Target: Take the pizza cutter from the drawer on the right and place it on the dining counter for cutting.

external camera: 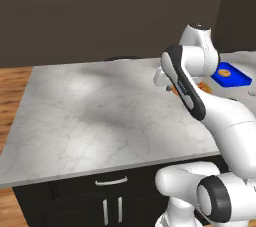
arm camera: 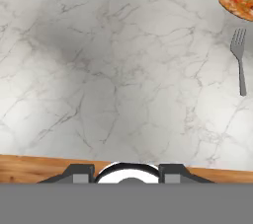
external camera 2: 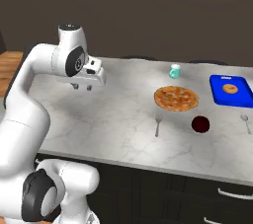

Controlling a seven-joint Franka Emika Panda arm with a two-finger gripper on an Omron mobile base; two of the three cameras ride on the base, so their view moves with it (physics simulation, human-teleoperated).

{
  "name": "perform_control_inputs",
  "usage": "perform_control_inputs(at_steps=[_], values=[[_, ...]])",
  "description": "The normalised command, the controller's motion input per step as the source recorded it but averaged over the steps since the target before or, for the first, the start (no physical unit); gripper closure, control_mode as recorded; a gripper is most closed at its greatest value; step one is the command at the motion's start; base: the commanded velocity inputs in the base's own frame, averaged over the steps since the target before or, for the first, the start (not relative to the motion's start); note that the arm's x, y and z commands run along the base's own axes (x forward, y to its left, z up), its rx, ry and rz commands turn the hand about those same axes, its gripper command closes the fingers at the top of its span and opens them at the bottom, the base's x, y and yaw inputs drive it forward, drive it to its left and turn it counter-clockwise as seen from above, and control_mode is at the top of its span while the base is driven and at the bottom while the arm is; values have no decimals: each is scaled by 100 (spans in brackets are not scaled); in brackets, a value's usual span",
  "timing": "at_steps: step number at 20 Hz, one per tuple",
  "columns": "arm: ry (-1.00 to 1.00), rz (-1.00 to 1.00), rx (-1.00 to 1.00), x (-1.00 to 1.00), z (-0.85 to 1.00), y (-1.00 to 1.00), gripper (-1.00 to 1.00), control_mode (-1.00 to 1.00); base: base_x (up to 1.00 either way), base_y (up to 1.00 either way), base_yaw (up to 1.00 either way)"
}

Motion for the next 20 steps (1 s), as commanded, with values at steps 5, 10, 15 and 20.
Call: perform_control_inputs(at_steps=[5, 10, 15, 20], values=[[0, 0, 4, -27, -2, -38, -100, -100, 0, 0, 0], [0, 0, 13, -54, -9, -99, -100, -100, 0, 0, 0], [0, -4, 14, -52, -19, -100, -100, -100, 0, 0, 0], [0, -15, 14, -53, -24, -80, -100, -100, 0, 0, 0]])
